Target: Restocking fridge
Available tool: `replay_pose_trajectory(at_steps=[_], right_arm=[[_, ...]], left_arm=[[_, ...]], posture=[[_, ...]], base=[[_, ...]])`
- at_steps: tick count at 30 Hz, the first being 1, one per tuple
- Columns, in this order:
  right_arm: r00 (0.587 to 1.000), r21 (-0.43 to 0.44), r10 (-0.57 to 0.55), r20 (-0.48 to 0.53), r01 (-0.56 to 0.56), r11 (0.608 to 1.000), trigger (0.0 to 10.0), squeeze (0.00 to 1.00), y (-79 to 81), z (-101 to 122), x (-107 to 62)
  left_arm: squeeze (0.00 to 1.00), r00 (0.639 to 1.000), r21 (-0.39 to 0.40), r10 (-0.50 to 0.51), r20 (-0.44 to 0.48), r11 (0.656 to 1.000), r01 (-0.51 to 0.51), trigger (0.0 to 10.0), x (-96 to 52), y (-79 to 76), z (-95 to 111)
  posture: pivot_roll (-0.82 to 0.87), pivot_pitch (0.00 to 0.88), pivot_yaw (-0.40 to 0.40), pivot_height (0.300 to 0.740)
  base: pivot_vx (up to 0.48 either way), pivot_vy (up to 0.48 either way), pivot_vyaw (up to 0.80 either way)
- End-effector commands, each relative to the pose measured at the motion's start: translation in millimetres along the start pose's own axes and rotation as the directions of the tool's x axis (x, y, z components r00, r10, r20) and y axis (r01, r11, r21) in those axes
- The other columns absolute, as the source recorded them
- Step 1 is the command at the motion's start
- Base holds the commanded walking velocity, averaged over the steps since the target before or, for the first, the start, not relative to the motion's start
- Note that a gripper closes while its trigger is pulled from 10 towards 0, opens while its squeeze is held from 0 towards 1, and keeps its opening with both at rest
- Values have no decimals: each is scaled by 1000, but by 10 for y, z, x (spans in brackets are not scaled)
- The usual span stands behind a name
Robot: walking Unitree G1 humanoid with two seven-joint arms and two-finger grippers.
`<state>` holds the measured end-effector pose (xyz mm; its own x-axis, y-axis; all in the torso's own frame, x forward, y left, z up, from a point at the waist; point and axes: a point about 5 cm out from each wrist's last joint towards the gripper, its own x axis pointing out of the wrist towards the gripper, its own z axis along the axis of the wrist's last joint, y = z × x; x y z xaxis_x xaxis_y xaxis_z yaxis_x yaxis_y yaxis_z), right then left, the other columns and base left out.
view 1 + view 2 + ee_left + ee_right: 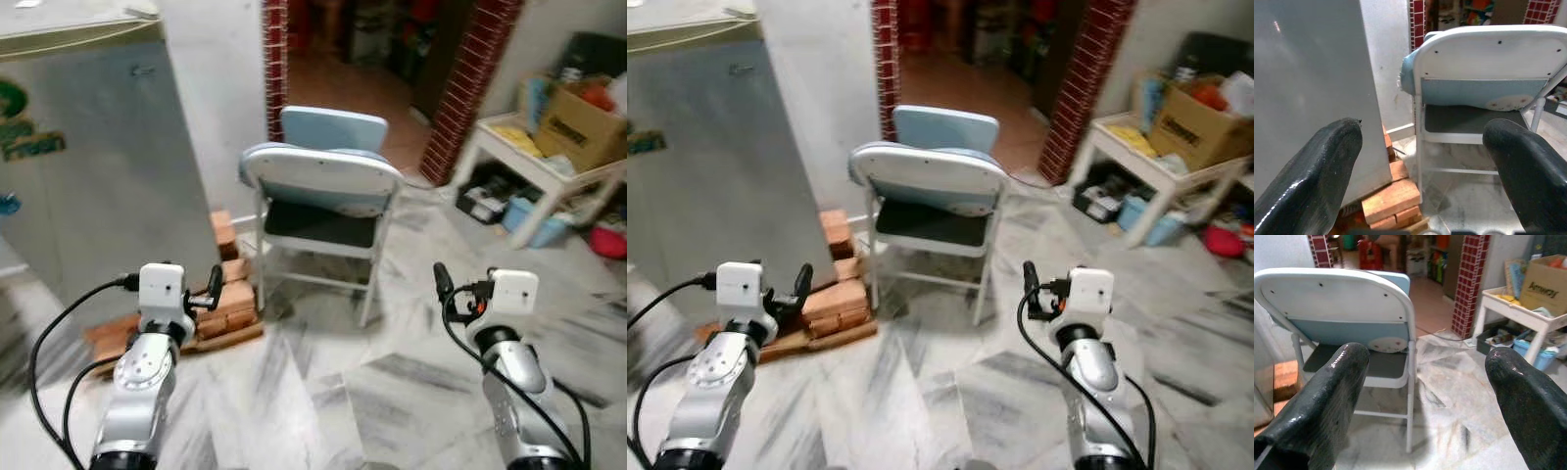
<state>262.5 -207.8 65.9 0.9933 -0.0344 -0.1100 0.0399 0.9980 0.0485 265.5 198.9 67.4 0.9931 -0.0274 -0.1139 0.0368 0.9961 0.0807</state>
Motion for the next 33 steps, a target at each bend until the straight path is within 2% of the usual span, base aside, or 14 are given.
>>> replay_pose_trajectory(at_steps=[1, 15, 25, 33], right_arm=[[999, 5, 32, 16, -32, 999, 10000, 0, 95, 33, 29], [1000, -7, 20, 23, -20, 1000, 10000, 0, 60, 30, 5], [1000, -26, -11, 3, 11, 1000, 10000, 0, -48, -35, -82], [1000, -25, -11, 3, 11, 1000, 10000, 0, -37, -41, -63]], left_arm=[[0, 1000, 6, 25, -4, 1000, -25, 10000, -20, 80, -4], [0, 1000, 7, 12, -15, 1000, -11, 10000, -47, 55, -47], [0, 999, 2, 9, -39, 1000, -9, 10000, -100, 43, -113], [0, 998, 11, 4, -56, 1000, -4, 10000, -125, 63, -150]], posture=[[-13, 0, -14, 740], [-18, 0, -10, 740], [-20, 0, -8, 740], [-15, 0, -4, 740]], base=[[0, 480, -800], [0, 480, -760], [0, 480, 0], [0, 480, 0]])
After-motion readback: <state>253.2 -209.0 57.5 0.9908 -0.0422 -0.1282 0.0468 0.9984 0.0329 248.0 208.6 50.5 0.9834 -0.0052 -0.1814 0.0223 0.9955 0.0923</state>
